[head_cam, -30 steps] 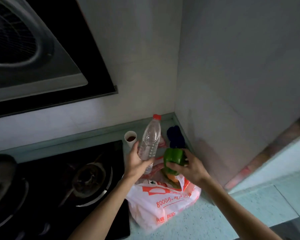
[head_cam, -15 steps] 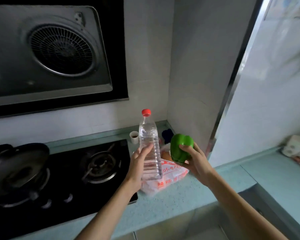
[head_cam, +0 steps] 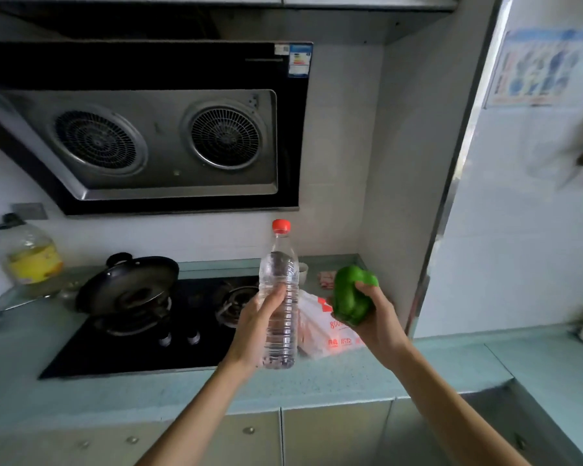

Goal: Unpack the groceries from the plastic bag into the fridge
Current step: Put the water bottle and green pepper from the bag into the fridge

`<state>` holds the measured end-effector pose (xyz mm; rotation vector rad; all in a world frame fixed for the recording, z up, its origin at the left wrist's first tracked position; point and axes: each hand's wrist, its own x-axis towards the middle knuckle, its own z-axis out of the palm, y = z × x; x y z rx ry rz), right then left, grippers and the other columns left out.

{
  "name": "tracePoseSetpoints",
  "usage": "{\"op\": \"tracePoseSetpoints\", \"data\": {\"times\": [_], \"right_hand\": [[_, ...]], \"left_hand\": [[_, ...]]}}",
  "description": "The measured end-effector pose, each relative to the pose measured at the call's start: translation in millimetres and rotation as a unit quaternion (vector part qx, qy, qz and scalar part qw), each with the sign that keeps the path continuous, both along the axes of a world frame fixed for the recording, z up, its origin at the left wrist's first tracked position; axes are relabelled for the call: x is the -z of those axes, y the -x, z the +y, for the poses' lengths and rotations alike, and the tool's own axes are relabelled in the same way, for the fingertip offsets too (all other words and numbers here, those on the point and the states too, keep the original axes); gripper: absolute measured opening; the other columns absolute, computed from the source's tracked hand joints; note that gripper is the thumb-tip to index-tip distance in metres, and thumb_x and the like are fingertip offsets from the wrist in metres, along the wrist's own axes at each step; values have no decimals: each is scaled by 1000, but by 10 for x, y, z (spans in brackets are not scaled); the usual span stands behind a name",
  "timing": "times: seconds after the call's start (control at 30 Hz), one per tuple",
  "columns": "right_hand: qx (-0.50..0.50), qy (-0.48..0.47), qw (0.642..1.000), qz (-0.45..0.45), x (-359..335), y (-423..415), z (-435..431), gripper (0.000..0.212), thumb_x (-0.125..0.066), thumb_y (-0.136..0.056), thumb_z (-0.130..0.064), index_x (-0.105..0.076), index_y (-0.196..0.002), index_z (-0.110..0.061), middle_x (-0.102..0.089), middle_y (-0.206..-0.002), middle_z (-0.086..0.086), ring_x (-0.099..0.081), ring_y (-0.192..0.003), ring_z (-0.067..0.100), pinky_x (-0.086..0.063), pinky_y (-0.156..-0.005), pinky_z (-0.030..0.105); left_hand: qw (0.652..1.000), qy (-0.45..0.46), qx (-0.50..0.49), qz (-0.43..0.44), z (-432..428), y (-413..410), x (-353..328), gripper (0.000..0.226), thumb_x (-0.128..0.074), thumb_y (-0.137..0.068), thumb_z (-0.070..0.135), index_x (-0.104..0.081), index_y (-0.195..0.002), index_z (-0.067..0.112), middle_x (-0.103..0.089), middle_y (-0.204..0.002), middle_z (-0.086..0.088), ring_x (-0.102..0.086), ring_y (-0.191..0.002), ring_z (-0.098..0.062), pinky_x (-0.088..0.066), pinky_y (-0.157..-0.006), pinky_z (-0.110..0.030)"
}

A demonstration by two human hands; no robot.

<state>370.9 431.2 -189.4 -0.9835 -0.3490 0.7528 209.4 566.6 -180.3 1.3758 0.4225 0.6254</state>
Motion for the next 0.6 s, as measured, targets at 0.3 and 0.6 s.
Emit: {"op": "tracePoseSetpoints", "data": {"times": [0.3,0.6], "right_hand": [[-105,-31,994,10,-191,1069,-592,35,-51,-92,-40,-72,-102,-14,-69,-97,19,-67,-89,36,-52,-78,42],[-299,-4,954,-37,-273,2330,-693,55,-61,-81,-34,-56,-129,-7,-65,-115,19,-61,-103,32,-48,-87,44]], "left_hand": [[985,-71,-153,-24,-1085,1194,21,32,-65,-84,40,-70,-108,19,-75,-96,-5,-71,-88,-19,-54,-76,-27],[935,-113,-335,28,-1854,2722,-13,44,-79,-74,44,-66,-103,14,-74,-89,-7,-72,-79,-17,-57,-67,-24]]}}
